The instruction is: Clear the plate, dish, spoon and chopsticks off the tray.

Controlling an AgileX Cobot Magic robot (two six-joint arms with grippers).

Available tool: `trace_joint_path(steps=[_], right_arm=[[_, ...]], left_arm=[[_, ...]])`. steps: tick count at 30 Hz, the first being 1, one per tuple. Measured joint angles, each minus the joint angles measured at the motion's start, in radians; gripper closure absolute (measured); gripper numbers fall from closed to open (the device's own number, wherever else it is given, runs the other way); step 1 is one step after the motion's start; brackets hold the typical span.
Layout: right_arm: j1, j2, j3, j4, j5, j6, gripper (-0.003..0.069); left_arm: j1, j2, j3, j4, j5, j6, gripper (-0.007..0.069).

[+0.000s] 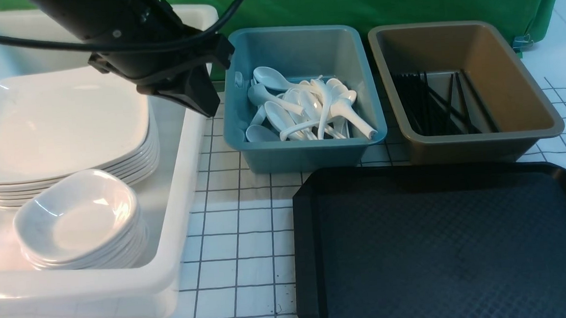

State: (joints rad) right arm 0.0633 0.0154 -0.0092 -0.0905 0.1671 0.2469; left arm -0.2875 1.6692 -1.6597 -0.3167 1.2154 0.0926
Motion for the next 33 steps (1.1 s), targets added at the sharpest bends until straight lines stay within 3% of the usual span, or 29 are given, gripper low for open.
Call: trace_joint_path(steps=[10, 16, 33], right_arm=[[0.000, 0.000, -0.001, -0.014, 0.001, 0.000, 0.0463], [0.000, 0.000, -0.001, -0.103, 0.002, 0.000, 0.0450], [0.000, 0.000, -0.001, -0.120, 0.002, 0.000, 0.0421]], left_arm=[[0.000, 0.000, 0.000, 0.000, 0.002, 0.013, 0.0620], [0.000, 0.000, 0.000, 0.000, 0.003, 0.016, 0.0620], [0.000, -0.106, 0.000, -0.036, 0.006, 0.034, 0.0620]])
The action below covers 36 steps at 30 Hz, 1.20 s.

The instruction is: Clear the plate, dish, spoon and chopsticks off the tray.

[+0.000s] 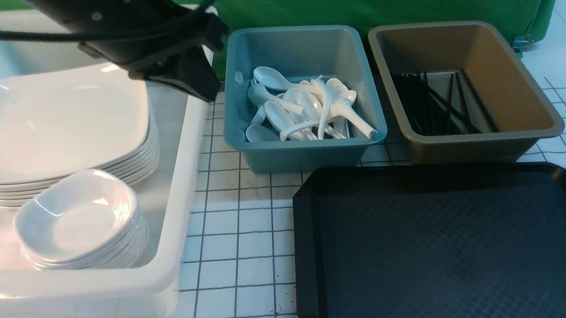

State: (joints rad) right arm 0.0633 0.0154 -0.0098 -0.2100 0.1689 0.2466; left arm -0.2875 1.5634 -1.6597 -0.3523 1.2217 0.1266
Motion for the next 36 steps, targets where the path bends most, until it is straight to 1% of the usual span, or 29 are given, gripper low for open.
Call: trace_joint_path(steps=[3, 9, 15, 18, 21, 22, 24, 25, 26, 27, 30, 31, 32, 33, 36], right_arm=[[0.000, 0.000, -0.001, 0.000, 0.004, -0.005, 0.0419], [0.000, 0.000, -0.001, -0.001, 0.007, -0.156, 0.0419], [0.000, 0.000, -0.001, -0.001, 0.007, -0.182, 0.0419], [0.000, 0.000, -0.001, -0.001, 0.007, -0.183, 0.0419], [0.000, 0.000, -0.001, -0.001, 0.007, -0.183, 0.0419], [0.000, 0.000, -0.001, -0.001, 0.007, -0.183, 0.0419], [0.000, 0.000, -0.001, -0.001, 0.007, -0.183, 0.0419], [0.000, 0.000, -0.001, -0.001, 0.007, -0.183, 0.0419], [0.000, 0.000, -0.001, -0.001, 0.007, -0.183, 0.0419], [0.000, 0.000, -0.001, -0.001, 0.007, -0.183, 0.0419], [0.000, 0.000, -0.001, -0.001, 0.007, -0.183, 0.0419], [0.000, 0.000, -0.001, -0.001, 0.007, -0.183, 0.0419], [0.000, 0.000, -0.001, -0.001, 0.007, -0.183, 0.0419], [0.000, 0.000, -0.001, -0.001, 0.007, -0.183, 0.0419], [0.000, 0.000, -0.001, -0.001, 0.007, -0.183, 0.0419]], left_arm=[[0.000, -0.046, 0.000, 0.022, 0.001, 0.000, 0.0620], [0.000, -0.201, 0.000, 0.076, 0.002, 0.001, 0.0620], [0.000, -0.332, 0.025, 0.095, -0.002, 0.001, 0.0620], [0.000, -0.449, 0.131, 0.095, -0.004, 0.001, 0.0620], [0.000, -0.589, 0.285, 0.092, -0.010, 0.001, 0.0620], [0.000, -0.599, 0.297, 0.092, -0.010, 0.001, 0.0620], [0.000, -0.728, 0.453, 0.067, -0.081, 0.000, 0.0620], [0.000, -0.794, 0.522, 0.049, -0.143, 0.000, 0.0620], [0.000, -0.805, 0.550, 0.046, -0.166, 0.000, 0.0620], [0.000, -0.893, 0.661, 0.021, -0.253, 0.008, 0.0620], [0.000, -1.030, 0.849, 0.001, -0.467, 0.021, 0.0620], [0.000, -1.065, 0.903, -0.002, -0.539, 0.021, 0.0620], [0.000, -1.071, 0.903, -0.003, -0.553, 0.021, 0.0620], [0.000, -1.117, 0.983, -0.016, -0.662, 0.022, 0.0620], [0.000, -1.177, 1.080, -0.038, -0.784, 0.022, 0.0620]])
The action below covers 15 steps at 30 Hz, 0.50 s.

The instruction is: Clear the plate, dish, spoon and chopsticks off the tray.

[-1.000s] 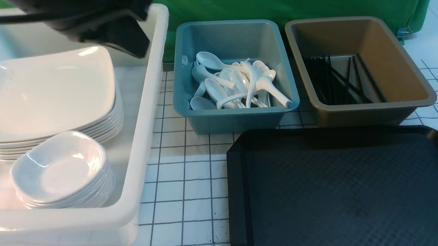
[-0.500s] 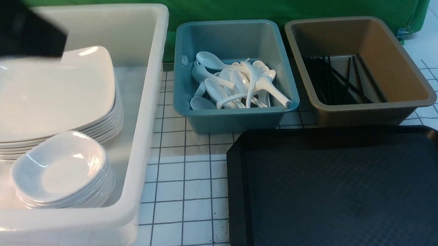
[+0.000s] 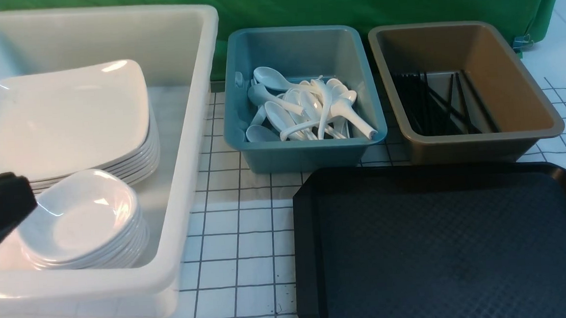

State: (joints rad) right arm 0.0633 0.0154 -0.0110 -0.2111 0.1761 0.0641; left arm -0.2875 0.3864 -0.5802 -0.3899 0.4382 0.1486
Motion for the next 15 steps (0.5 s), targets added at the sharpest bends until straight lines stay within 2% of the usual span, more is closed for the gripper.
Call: trace_joint_path(steps=[3, 9, 15], right_arm=[[0.000, 0.000, 0.000, 0.000, 0.000, 0.000, 0.0419], [0.000, 0.000, 0.000, 0.000, 0.000, 0.000, 0.0419], [0.000, 0.000, 0.000, 0.000, 0.000, 0.000, 0.0419]], left_arm=[[0.000, -0.009, 0.033, 0.009, -0.028, 0.000, 0.0620], [0.000, -0.011, 0.093, 0.151, -0.033, 0.000, 0.0620], [0.000, -0.011, 0.100, 0.202, -0.036, 0.000, 0.0620]])
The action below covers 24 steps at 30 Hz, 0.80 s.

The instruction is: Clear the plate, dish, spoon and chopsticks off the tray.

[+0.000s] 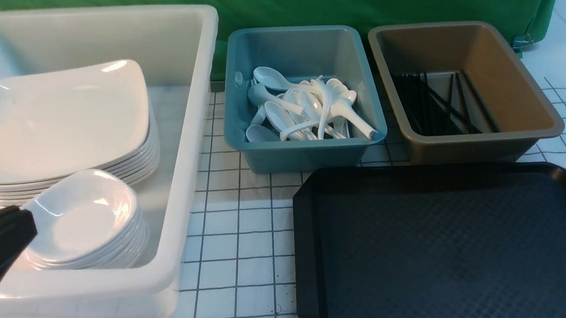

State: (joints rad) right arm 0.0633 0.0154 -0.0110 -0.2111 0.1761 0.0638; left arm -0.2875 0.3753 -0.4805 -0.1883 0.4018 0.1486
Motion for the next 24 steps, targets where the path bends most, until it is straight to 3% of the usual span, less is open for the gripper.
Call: trace_joint_path(steps=[9, 10, 18, 24], right_arm=[[0.000, 0.000, 0.000, 0.000, 0.000, 0.000, 0.0419], [0.000, 0.000, 0.000, 0.000, 0.000, 0.000, 0.0419], [0.000, 0.000, 0.000, 0.000, 0.000, 0.000, 0.0419], [0.000, 0.000, 0.000, 0.000, 0.000, 0.000, 0.0419]], left_arm=[[0.036, -0.092, 0.095, 0.128, -0.100, -0.111, 0.0620], [0.086, -0.141, 0.152, 0.147, -0.130, -0.156, 0.0620], [0.333, -0.362, 0.427, 0.155, -0.239, -0.188, 0.0620], [0.375, -0.376, 0.485, 0.141, -0.206, -0.191, 0.0620]])
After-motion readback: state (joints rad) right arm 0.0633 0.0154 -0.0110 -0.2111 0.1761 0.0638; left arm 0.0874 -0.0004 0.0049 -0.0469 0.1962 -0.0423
